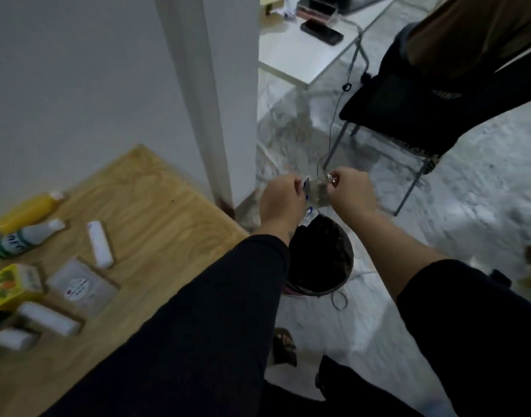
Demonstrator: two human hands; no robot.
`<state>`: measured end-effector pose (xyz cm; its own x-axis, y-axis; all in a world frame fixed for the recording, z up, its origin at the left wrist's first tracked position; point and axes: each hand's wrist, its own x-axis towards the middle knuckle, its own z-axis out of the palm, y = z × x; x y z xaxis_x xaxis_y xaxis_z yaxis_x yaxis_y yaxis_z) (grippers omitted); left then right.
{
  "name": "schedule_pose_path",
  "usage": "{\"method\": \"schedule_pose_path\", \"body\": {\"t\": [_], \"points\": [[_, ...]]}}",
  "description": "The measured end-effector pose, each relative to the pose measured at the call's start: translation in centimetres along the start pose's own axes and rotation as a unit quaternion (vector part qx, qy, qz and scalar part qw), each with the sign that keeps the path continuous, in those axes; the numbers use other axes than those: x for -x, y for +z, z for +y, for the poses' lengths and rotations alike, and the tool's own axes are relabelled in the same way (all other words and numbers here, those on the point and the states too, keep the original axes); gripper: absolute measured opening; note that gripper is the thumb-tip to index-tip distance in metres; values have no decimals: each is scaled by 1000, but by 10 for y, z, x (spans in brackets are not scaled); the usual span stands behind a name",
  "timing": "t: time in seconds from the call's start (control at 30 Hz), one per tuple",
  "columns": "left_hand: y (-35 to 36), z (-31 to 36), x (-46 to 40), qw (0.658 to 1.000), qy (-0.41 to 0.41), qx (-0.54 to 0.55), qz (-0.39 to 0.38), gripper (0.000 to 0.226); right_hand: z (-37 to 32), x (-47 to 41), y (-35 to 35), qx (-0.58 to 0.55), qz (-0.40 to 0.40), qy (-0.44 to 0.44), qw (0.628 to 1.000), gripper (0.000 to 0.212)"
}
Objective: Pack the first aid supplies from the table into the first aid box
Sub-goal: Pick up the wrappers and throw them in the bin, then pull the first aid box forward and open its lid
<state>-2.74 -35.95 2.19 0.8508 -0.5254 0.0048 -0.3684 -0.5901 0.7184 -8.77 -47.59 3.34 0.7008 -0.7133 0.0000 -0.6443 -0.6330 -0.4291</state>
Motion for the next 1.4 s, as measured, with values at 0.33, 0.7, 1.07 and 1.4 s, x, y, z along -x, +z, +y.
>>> {"method": "schedule_pose_path", "body": {"t": [0.33, 0.7, 1.07, 1.4], "points": [[83, -11, -7, 985, -53, -80, -140, 38, 75, -22, 26, 27, -141, 41, 989, 34], [-15, -22, 9, 949, -43, -238, -200, 45, 6, -1, 6, 114, -227, -97, 962, 30], [-191, -108, 160, 957, -129, -253, -52, 41, -154, 136, 9, 137, -218, -276, 926, 40], [-317, -206, 357, 933, -288, -208, 66, 43, -281, 313, 70, 145, -253, -419, 860, 31]]}}
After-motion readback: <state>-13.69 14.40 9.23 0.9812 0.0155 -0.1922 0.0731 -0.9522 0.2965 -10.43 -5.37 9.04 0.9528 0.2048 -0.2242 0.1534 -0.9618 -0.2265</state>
